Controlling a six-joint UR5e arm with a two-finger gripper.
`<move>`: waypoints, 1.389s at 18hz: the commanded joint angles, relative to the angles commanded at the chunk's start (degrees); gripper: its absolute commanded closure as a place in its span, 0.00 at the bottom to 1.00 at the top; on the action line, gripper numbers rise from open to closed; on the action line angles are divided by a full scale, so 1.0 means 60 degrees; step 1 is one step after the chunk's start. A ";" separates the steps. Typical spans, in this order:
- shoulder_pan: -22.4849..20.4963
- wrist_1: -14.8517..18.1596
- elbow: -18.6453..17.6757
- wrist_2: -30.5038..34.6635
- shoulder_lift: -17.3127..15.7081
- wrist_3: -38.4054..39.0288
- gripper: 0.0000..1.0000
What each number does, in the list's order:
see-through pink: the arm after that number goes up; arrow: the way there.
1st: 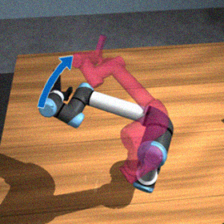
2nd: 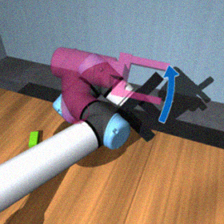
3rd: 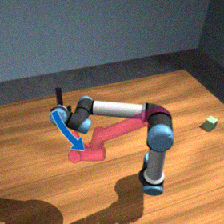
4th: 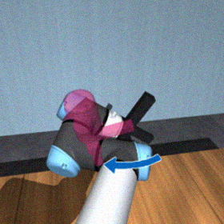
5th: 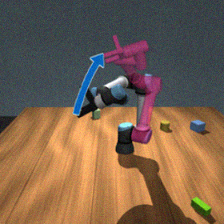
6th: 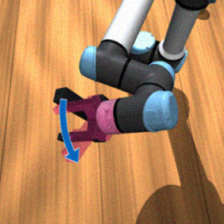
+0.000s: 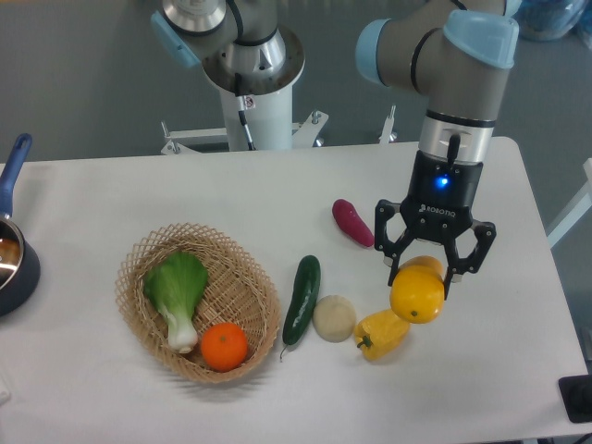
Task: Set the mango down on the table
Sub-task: 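Lift the yellow mango in the gripper and carry it upward, then move the held mango toward the purple sweet potato and lower it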
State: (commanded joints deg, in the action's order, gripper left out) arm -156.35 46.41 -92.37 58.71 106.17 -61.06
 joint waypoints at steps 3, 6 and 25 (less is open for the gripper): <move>-0.0250 0.0029 -0.0600 0.0247 -0.0015 -0.1420 0.66; -0.0469 0.0044 -0.1025 0.1446 0.0000 -0.2739 0.66; -0.1978 0.0073 -0.2256 0.4014 0.0981 -0.8324 0.66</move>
State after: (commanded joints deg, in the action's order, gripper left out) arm -168.22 46.85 -105.90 82.79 112.06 -111.00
